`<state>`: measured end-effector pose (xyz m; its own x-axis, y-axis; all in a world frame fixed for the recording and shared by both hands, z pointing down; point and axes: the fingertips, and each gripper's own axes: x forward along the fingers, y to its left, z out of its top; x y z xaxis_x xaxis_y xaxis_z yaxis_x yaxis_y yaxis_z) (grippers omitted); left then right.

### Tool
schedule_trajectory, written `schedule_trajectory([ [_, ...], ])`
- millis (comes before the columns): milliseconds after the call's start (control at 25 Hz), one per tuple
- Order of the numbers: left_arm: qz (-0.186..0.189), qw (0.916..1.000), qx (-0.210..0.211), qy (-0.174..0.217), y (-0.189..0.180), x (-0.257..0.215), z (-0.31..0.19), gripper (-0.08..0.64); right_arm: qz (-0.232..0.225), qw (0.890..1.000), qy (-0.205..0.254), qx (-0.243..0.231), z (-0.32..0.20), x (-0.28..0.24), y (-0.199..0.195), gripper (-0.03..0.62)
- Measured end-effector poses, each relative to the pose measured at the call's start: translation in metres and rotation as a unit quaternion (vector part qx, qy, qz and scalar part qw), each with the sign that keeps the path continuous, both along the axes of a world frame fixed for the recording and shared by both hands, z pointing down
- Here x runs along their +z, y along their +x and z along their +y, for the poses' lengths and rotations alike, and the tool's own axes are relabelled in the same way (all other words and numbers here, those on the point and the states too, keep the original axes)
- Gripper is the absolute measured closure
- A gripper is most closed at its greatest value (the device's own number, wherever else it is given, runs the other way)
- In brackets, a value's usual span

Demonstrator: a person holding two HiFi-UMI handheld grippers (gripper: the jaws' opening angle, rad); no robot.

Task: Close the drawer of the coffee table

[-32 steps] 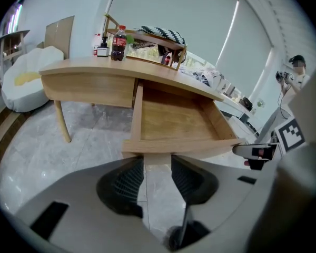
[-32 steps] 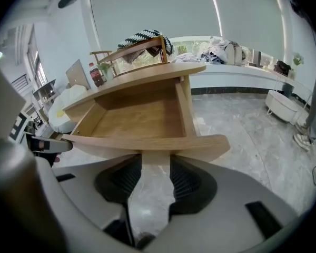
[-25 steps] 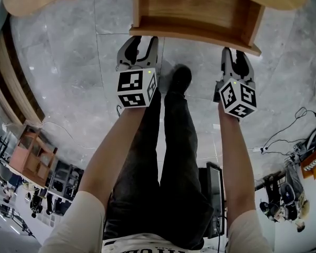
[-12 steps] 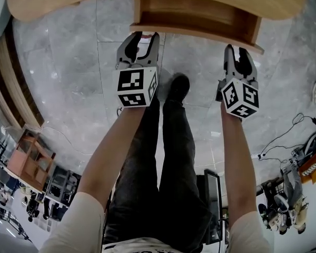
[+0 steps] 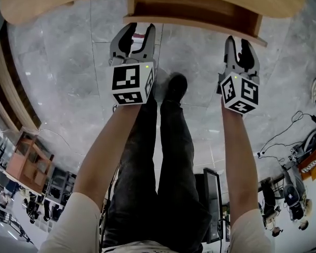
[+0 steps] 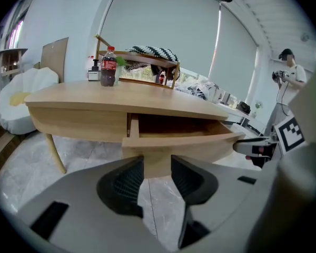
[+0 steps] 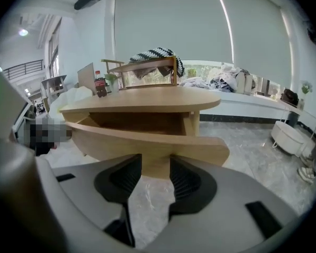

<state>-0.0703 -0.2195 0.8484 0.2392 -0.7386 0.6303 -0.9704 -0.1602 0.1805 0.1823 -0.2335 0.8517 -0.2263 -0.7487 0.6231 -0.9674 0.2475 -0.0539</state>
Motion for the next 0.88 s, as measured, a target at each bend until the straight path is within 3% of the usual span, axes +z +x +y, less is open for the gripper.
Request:
schedule_trajectory([
  [880, -0.012, 0.9979, 0.024, 0.058, 0.002, -0.003, -0.021, 0.388, 0.018, 0.998, 0.058, 0.019, -0.02, -0.002, -0.001, 0.387],
])
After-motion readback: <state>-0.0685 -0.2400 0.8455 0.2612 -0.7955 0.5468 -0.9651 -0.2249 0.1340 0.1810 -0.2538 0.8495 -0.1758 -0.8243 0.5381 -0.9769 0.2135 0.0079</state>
